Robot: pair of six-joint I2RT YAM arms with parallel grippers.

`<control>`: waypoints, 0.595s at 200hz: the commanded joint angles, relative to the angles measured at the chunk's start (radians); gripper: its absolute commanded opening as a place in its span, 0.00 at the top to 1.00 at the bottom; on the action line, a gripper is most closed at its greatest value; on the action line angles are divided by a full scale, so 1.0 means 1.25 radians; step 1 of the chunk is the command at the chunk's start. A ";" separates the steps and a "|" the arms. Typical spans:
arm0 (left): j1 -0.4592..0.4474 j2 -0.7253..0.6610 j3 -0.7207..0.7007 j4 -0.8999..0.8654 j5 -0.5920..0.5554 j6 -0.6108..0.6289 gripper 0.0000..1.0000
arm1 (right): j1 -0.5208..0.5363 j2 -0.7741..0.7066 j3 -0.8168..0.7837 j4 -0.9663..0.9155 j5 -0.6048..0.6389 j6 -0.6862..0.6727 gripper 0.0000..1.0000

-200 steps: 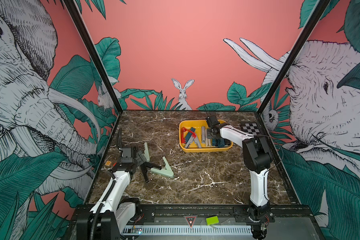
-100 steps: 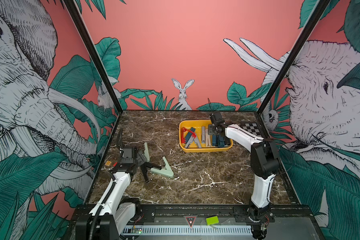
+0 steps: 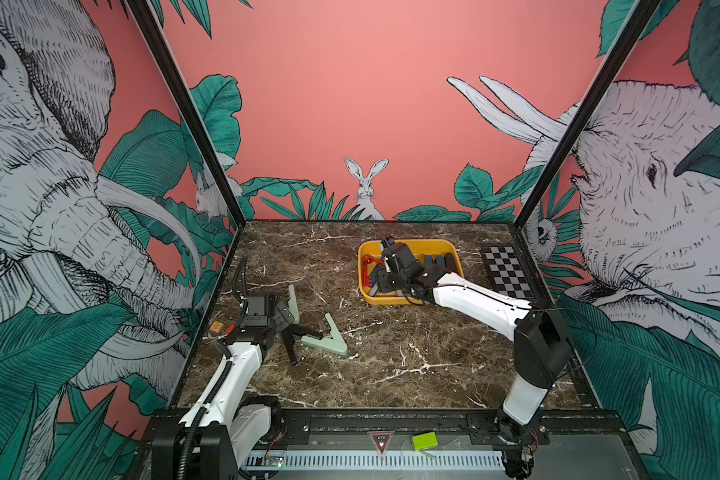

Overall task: Put the pruning pliers into the storage box
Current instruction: Place the pruning pliers in the storage box, then move the pruning pliers to the center of the board.

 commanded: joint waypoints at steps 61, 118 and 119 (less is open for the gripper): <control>-0.003 -0.012 -0.006 -0.008 -0.021 -0.007 0.01 | 0.165 0.221 0.151 -0.031 -0.069 0.092 0.41; -0.003 -0.011 -0.008 -0.007 -0.024 -0.003 0.01 | 0.183 0.307 0.209 -0.077 -0.120 0.074 0.44; -0.003 -0.011 -0.008 -0.007 -0.024 -0.003 0.01 | 0.184 0.306 0.209 -0.077 -0.120 0.073 0.44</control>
